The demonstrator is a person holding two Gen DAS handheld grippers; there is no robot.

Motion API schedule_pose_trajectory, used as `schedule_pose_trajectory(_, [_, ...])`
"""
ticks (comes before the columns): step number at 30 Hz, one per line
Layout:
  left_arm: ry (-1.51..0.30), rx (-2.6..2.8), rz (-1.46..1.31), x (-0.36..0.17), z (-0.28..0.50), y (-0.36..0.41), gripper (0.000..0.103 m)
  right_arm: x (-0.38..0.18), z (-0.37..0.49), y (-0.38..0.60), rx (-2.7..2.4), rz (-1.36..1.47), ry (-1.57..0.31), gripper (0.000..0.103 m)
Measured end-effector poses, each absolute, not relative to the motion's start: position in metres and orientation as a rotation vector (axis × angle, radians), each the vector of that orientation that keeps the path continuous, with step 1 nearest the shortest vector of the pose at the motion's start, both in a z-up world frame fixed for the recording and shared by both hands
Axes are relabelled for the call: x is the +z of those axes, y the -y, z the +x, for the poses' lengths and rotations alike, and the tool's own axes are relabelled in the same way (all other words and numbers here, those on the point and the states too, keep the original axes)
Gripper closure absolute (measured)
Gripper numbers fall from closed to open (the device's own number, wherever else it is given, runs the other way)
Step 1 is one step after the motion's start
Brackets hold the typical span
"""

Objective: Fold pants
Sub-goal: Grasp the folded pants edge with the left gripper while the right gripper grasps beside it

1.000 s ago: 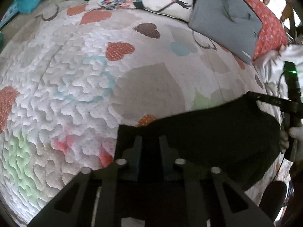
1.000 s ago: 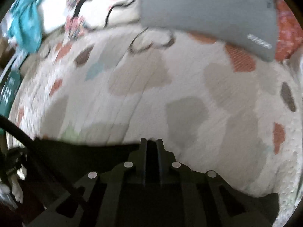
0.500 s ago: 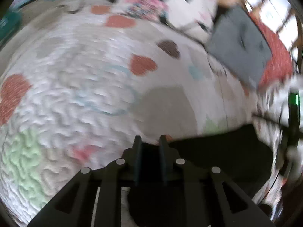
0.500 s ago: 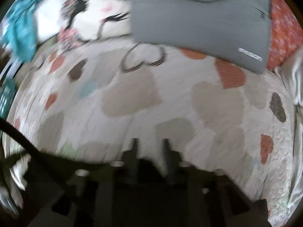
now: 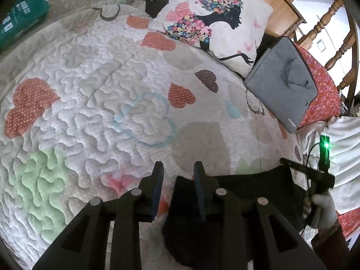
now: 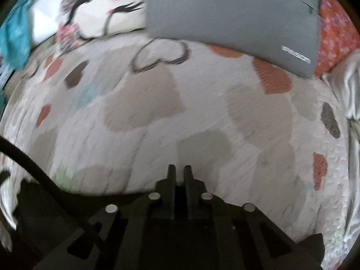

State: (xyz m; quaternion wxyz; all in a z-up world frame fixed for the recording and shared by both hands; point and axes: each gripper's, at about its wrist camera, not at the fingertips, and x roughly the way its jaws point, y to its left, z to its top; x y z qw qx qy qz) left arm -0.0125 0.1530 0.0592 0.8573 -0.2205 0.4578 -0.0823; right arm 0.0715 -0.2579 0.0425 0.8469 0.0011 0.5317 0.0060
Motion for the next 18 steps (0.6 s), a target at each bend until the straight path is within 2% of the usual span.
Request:
schedule_pose_trajectory(3, [-0.972,-0.159,-0.468,0.06,-0.02,-0.162,0.076,0.04,0.085,0.264,-0.105,-0.06,-1.127,0.1])
schedule_pose_trajectory(5, [-0.968,-0.155,-0.458,0.064,-0.028,-0.169,0.076,0.052,0.081,0.263,-0.169,-0.063,-1.088,0.095])
schedule_pose_trajectory(7, [-0.955,-0.174,-0.439,0.07,-0.038,-0.172,0.076,0.071,0.069,0.244,-0.156,-0.082,-1.029,0.08])
schedule_pose_trajectory(11, [-0.937,-0.25,-0.354,0.082,-0.068,-0.171,0.076,0.085,0.043,0.154,0.314,-0.066,-1.079,0.065])
schedule_pose_trajectory(13, [-0.931,-0.274,-0.333,0.085,-0.079,-0.17,0.076,0.078,0.032,0.098,0.531,-0.058,-1.158,0.063])
schedule_pose_trajectory(18, [-0.907,-0.271,-0.379,0.09,-0.088,-0.184,0.076,0.05,0.017,0.002,0.614,-0.212,-1.204,0.063])
